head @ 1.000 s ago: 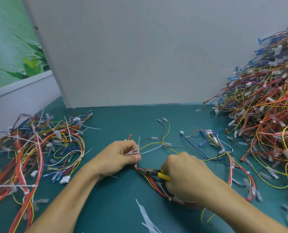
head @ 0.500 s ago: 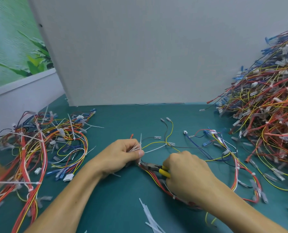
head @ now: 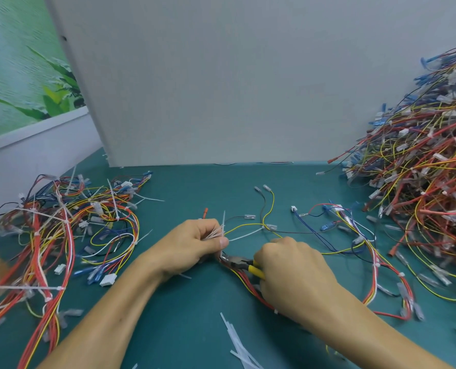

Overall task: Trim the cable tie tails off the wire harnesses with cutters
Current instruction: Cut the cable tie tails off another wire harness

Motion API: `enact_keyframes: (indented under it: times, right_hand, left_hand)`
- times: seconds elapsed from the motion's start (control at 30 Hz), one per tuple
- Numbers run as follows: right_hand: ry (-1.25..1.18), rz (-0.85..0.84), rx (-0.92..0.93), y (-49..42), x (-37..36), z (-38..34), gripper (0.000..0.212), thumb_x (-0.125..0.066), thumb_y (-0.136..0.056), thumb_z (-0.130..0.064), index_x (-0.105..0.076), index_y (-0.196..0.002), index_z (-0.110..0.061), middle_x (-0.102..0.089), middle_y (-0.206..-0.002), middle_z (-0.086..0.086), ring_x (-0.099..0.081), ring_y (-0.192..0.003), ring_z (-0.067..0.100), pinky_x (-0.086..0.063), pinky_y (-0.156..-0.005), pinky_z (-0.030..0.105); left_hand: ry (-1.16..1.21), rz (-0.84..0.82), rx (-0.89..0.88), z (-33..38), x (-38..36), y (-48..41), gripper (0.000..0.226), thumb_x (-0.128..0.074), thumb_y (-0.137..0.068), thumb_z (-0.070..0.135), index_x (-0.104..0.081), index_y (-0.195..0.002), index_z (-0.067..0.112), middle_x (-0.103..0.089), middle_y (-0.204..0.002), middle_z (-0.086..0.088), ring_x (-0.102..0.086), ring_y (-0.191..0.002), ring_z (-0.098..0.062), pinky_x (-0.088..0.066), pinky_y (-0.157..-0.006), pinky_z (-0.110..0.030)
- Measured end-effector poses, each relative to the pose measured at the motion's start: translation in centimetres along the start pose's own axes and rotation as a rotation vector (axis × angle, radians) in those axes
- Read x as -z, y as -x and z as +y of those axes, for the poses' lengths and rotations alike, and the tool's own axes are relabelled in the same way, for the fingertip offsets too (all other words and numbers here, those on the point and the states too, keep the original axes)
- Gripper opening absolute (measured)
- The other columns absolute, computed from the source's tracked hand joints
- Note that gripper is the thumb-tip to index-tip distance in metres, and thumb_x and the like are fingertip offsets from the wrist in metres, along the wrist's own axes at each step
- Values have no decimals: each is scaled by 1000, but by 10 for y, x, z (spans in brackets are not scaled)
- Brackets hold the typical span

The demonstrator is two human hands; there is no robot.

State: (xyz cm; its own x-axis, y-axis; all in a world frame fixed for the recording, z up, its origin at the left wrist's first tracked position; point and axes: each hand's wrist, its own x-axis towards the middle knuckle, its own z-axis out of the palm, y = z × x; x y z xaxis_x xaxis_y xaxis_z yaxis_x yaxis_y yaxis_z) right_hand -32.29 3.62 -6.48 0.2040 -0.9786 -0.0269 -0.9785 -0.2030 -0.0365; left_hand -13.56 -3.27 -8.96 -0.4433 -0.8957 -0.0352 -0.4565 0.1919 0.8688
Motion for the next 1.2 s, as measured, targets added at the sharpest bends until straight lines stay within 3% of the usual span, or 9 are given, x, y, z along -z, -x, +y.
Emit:
enact_keyframes:
  times: [0.13, 0.3, 0.4, 0.53, 0.7, 0.83, 0.93, 1.07, 1.2]
  right_hand:
    - [34, 7, 3, 0, 0, -1, 10, -55, -89, -23, -46, -83, -22, -43, -89, 5, -43, -76, 32, -32, -62, 31]
    - [66, -2, 14, -1, -3, -3, 3, -56, -90, -21, -55, -91, -19, -44, -89, 8, -42, -76, 30, -32, -61, 30]
    - [68, -6, 22, -1, -2, -2, 10, -55, -89, -23, -58, -97, -18, -53, -96, 7, -43, -77, 30, -33, -63, 31]
    - [17, 16, -10, -2, 4, 8, 16, -52, -87, -29, -58, -99, -20, -47, -87, 4, -42, -77, 31, -31, -62, 32]
    - [-107, 154, -152, -19, -1, 44, 17, -50, -88, -29, -55, -103, -22, -54, -103, 1, -56, -98, 30, -37, -68, 32]
    - [-162, 238, -210, -28, -15, 59, 15, -49, -91, -29, -54, -101, -19, -54, -104, 1, -55, -99, 29, -44, -71, 35]
    - [-199, 280, -210, -30, -21, 57, 15, -51, -90, -28, -54, -101, -18, -48, -104, 2, -56, -95, 32, -47, -70, 37]
    - [-247, 377, -248, -34, -20, 60, 15, -54, -87, -23, -53, -100, -15, -41, -107, 3, -54, -85, 35, -44, -62, 36]
    - [-229, 278, -252, -37, -22, 62, 8, -51, -87, -25, -49, -92, -18, -57, -94, 7, -56, -90, 35, -40, -64, 35]
  left_hand:
    - [-12, 0, -2, 1, 0, 0, 31, -60, -93, 21, -46, -73, 2, -41, -65, -5, -33, -59, -15, -28, -53, -25]
    - [16, 2, 5, 0, 1, -1, 26, -59, -94, 21, -52, -70, 15, -49, -68, -8, -36, -62, -17, -28, -57, -31]
    - [46, 20, 14, 0, 0, -1, 24, -57, -95, 17, -51, -73, 9, -54, -63, -1, -38, -56, -16, -31, -52, -24]
    - [273, 92, 45, 1, -1, -1, 23, -51, -96, 7, -48, -74, 8, -54, -60, -2, -35, -44, -8, -33, -44, -15]
    - [512, 202, 107, 7, -2, -4, 26, -43, -97, 7, -49, -72, 11, -51, -61, -3, -26, -46, -11, -22, -45, -21]
    - [694, 269, 90, 16, -2, -5, 27, -32, -95, 3, -48, -76, 11, -50, -58, -3, -30, -41, -10, -22, -42, -22]
    - [736, 294, 90, 18, -1, -6, 26, -31, -93, 4, -49, -76, 12, -39, -55, 0, -27, -42, -10, -17, -43, -23]
    - [696, 363, 33, 22, -1, -5, 12, -53, -79, 18, -54, -68, 12, -25, -51, 4, -20, -42, -9, -13, -43, -21]
    - [277, 419, -77, 24, -9, -4, 22, -76, -78, 25, -68, -58, 19, -37, -41, 11, -29, -40, -6, -26, -41, -15]
